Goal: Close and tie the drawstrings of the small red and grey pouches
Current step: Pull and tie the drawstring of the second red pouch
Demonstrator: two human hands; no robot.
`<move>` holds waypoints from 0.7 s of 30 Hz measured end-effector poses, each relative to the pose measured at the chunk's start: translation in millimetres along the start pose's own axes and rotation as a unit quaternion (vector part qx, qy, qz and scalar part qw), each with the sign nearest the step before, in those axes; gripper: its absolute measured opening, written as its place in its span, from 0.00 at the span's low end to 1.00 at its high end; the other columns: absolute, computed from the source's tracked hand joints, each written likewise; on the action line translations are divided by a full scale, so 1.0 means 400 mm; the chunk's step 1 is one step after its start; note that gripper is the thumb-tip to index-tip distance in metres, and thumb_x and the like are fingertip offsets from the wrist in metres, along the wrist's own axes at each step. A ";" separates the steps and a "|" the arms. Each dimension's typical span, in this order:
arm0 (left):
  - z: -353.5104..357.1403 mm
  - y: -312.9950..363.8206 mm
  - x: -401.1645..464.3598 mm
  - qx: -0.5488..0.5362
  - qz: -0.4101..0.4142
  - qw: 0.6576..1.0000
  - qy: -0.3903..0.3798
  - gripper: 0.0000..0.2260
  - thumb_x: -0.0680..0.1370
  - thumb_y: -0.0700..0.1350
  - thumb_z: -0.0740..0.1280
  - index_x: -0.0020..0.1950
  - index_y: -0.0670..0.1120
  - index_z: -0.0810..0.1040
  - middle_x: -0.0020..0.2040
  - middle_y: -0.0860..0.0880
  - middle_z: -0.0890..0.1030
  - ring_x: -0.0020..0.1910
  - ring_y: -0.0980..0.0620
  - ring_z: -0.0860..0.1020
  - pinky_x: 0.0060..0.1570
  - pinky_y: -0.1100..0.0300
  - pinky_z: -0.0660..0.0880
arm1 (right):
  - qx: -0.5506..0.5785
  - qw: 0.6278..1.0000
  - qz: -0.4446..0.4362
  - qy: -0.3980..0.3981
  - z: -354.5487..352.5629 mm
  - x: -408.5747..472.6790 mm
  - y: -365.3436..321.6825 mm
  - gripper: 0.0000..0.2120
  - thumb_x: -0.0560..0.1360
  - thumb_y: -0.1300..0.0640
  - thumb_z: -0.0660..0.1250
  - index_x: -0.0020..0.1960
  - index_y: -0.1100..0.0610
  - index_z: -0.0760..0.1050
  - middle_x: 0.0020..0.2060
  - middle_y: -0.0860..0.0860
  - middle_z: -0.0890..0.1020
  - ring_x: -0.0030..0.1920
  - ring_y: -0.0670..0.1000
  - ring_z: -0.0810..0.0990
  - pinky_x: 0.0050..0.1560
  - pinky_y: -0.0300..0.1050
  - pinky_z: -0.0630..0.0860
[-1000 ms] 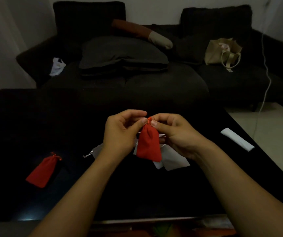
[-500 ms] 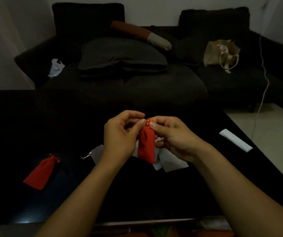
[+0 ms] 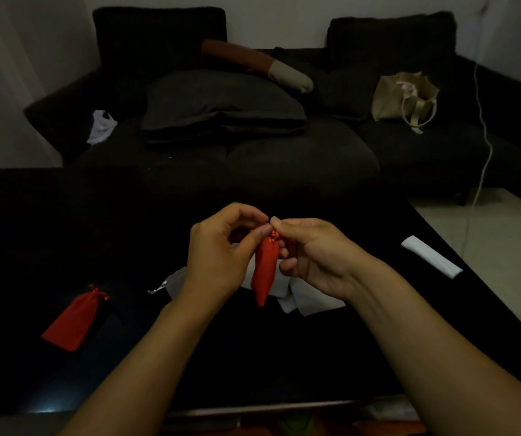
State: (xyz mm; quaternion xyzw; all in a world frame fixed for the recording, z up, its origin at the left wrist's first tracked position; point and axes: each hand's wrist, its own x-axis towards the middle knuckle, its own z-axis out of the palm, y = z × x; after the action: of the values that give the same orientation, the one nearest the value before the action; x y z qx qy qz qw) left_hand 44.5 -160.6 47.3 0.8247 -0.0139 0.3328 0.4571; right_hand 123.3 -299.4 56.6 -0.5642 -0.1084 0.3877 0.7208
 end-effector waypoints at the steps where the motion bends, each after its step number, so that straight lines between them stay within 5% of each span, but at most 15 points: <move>1: -0.003 -0.001 0.002 0.008 0.011 1.000 -0.016 0.06 0.75 0.38 0.72 0.50 0.47 0.82 0.44 0.55 0.83 0.47 0.61 0.82 0.49 0.67 0.78 | 0.015 1.000 0.001 0.002 0.001 -0.002 -0.003 0.09 0.81 0.57 0.63 0.46 0.60 0.75 0.33 0.51 0.72 0.31 0.44 0.69 0.30 0.34 0.65; 14: -0.033 -0.034 0.032 0.172 0.144 0.963 -0.148 0.06 0.76 0.43 0.72 0.52 0.50 0.82 0.46 0.56 0.81 0.46 0.59 0.79 0.48 0.60 0.78 | 0.049 0.994 0.078 0.061 0.009 -0.002 0.006 0.05 0.78 0.59 0.66 0.49 0.61 0.76 0.30 0.51 0.73 0.29 0.44 0.69 0.29 0.34 0.62; 18: -0.027 -0.037 0.025 0.181 0.179 0.961 -0.104 0.04 0.77 0.43 0.69 0.52 0.48 0.81 0.46 0.54 0.81 0.46 0.60 0.77 0.48 0.68 0.72 | 0.059 0.993 0.073 0.077 0.013 0.001 -0.005 0.05 0.77 0.58 0.68 0.49 0.60 0.77 0.32 0.51 0.73 0.30 0.44 0.70 0.30 0.33 0.63; 21: -0.019 -0.033 0.022 0.155 0.126 0.972 -0.119 0.03 0.79 0.42 0.67 0.50 0.49 0.78 0.46 0.57 0.78 0.44 0.62 0.76 0.46 0.73 0.69 | 0.056 0.993 0.063 0.080 0.020 -0.001 -0.008 0.06 0.77 0.57 0.69 0.50 0.60 0.78 0.32 0.51 0.75 0.29 0.44 0.72 0.27 0.32 0.66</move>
State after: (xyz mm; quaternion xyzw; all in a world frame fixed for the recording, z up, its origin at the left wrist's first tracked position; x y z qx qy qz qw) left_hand 51.4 -144.6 45.0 0.9110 -0.1201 0.2849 0.2728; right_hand 119.6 -294.2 62.3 -0.5577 0.0075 0.3909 0.7322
